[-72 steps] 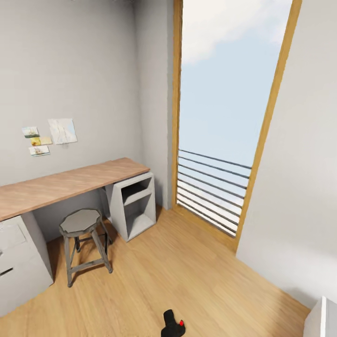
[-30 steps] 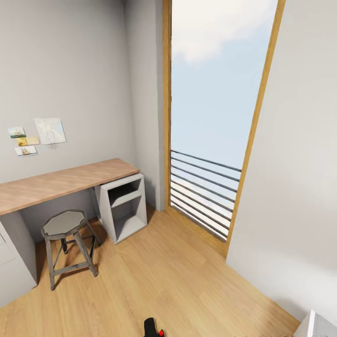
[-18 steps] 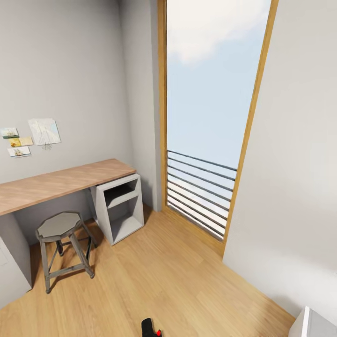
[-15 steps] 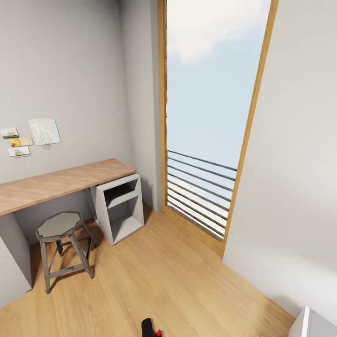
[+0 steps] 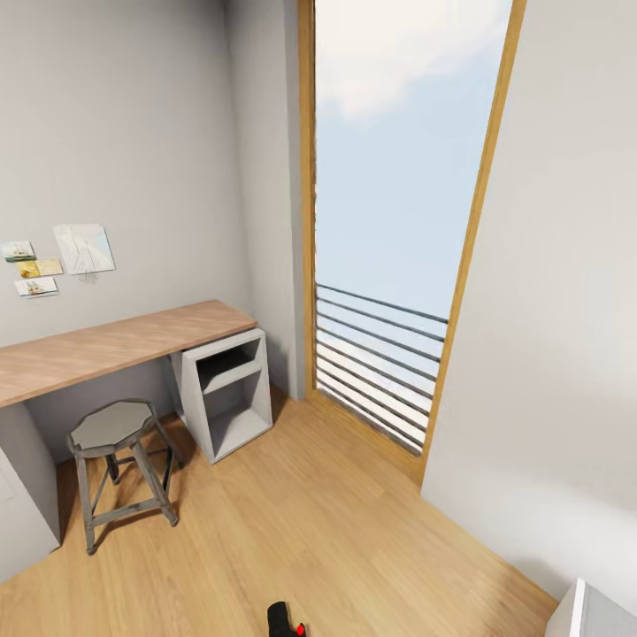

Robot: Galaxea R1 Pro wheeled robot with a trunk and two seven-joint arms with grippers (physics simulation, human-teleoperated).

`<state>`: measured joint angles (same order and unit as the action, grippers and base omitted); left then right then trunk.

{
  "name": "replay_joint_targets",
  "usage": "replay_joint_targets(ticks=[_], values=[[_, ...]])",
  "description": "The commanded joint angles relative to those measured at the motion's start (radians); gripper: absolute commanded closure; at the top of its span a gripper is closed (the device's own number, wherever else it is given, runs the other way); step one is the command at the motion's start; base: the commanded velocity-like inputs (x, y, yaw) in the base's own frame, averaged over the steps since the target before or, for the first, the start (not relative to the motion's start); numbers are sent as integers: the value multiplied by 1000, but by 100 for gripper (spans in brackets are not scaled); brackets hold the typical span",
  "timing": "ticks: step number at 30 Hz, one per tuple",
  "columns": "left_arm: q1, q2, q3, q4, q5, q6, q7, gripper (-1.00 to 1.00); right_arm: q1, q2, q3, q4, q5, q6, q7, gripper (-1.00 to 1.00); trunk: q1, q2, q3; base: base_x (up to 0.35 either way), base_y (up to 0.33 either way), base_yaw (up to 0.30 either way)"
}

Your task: Attach the digital camera to the camera tripod in the bedroom.

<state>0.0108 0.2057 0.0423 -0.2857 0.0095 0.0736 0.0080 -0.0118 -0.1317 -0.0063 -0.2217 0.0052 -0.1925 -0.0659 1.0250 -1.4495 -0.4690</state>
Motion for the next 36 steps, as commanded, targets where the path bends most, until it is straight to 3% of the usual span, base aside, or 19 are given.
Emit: replay_joint_targets(ticks=[1, 6, 12, 16, 20, 27, 30, 36], values=[[0, 1, 8, -33, 1, 40, 1, -100, 0, -7, -1, -39, 0, -1, -6, -100, 0, 0, -1, 0, 0, 0], [-8, 4, 20, -211, 1, 260, 0, -100, -3, -27, -2, -254, 1, 51, -19, -100, 0, 0, -1, 0, 0, 0], [-12, 6, 25, -482, 1, 554, -3, -100, -42, -33, -3, -508, -2, 258, -23, -100, 0, 0, -1, 0, 0, 0], [-18, 5, 29, -664, 2, 706, -4, -100, -125, -33, -4, -602, -5, 401, -23, -100, 0, 0, -1, 0, 0, 0], [-58, 3, 34, -801, 2, 817, -5, -100, -244, -29, -4, -641, -6, 495, -23, -100, 0, 0, -1, 0, 0, 0], [-261, 2, 46, -863, 9, 974, -22, -100, -457, 13, -4, -662, -7, 570, -23, -100, 0, 0, -1, 0, 0, 0], [-399, 2, 61, -827, 27, 974, -58, -100, -573, 48, -4, -666, -7, 618, -24, -100, 0, 0, -1, 0, 0, 0], [-623, 4, 71, -719, 50, 974, -132, -100, -728, 76, -3, -667, -8, 673, -23, -100, 0, 0, -1, 0, 0, 0]])
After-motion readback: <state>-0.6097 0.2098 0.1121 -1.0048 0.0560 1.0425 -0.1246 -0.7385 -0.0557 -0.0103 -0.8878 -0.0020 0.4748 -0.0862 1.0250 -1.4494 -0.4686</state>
